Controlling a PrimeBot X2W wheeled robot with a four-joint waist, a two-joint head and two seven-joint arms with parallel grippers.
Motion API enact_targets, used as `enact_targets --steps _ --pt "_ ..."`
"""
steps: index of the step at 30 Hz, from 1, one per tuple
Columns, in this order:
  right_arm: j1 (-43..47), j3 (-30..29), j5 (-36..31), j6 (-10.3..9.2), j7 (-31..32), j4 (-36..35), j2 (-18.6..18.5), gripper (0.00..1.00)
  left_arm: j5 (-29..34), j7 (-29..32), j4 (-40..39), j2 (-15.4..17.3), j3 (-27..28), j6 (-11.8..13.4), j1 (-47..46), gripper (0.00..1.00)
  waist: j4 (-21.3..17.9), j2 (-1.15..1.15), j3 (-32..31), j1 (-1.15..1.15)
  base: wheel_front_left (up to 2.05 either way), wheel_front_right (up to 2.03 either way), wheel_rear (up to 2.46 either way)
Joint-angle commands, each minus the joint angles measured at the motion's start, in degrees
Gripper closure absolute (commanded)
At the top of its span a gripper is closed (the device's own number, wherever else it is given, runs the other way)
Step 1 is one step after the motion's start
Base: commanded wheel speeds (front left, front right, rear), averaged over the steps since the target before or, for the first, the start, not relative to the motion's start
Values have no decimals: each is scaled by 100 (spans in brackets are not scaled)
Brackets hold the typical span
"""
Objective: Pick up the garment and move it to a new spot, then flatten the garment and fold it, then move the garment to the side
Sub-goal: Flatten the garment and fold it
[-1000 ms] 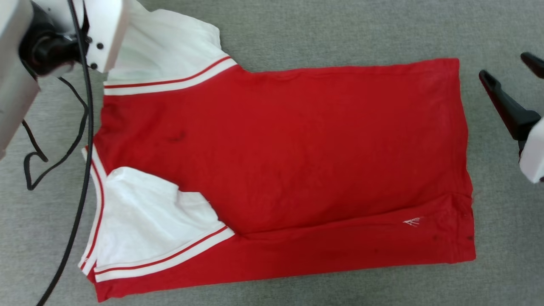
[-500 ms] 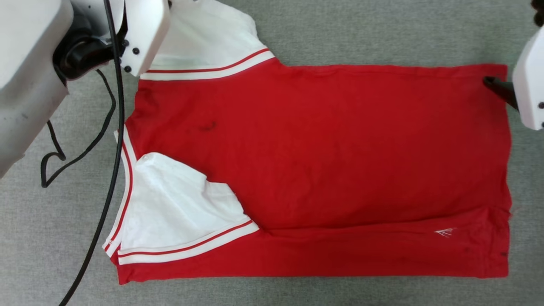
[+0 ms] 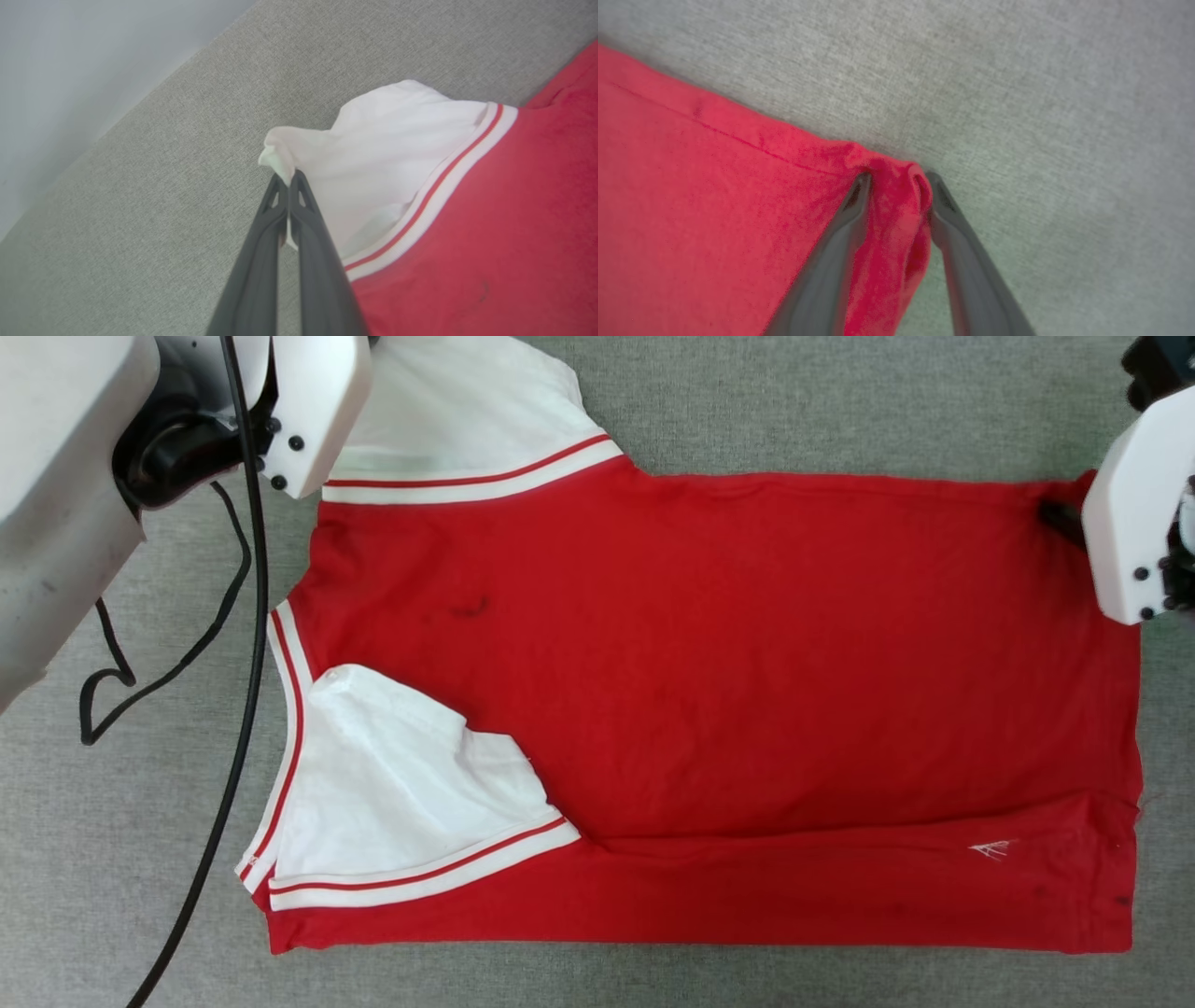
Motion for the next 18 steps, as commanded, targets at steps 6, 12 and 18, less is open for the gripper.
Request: enact_targets --steps 6,12,18 --pt "135 93 189 -2 -750 269 101 100 -117 -255 119 48 -122 -2 197 100 -58 0 -390 1 0 0 0" --pt "439 76 354 -2 -1393 200 -9 100 -282 -516 86 125 -209 -2 535 100 -44 0 -870 1 0 0 0" --pt "920 110 524 -2 -1790 138 -117 100 -394 -762 -117 329 -277 -2 1029 100 -11 0 -1346 1 0 0 0"
